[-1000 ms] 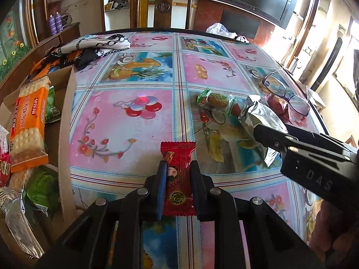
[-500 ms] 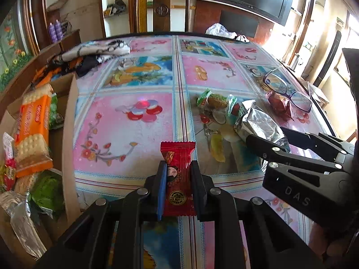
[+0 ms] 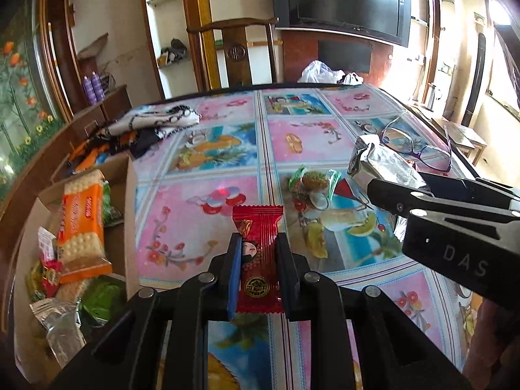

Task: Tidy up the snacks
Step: 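Carry the red candy packet and silver foil bag over the cardboard box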

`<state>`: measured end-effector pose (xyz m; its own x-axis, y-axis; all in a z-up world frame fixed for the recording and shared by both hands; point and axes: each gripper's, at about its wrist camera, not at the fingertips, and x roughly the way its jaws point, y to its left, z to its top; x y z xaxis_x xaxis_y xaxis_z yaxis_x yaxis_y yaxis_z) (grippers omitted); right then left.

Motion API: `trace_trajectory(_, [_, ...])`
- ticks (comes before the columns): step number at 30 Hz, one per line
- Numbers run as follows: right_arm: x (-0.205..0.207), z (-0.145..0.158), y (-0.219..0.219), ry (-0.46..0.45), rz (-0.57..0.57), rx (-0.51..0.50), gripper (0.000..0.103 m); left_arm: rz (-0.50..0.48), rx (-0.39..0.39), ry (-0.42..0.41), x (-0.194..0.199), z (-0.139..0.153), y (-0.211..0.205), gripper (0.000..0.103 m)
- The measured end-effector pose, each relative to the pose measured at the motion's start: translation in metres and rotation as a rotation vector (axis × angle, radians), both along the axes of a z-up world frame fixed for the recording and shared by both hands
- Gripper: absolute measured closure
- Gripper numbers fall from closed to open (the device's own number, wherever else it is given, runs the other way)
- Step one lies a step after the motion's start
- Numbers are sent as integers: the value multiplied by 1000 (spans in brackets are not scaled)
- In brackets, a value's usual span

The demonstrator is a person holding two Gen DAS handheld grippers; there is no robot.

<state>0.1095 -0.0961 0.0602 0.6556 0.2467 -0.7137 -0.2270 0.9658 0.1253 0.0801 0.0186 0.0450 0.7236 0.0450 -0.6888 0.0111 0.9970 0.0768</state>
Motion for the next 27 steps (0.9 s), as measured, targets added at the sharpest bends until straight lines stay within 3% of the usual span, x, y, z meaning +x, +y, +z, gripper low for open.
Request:
trace_trajectory(9, [-2,6,-1,-27,1,22,44,5,41,-54,-6,7,-4,84])
trace_trajectory(27, [-6,8,-1,-44,10,28,44,4,47,-71,-8,11,-4,84])
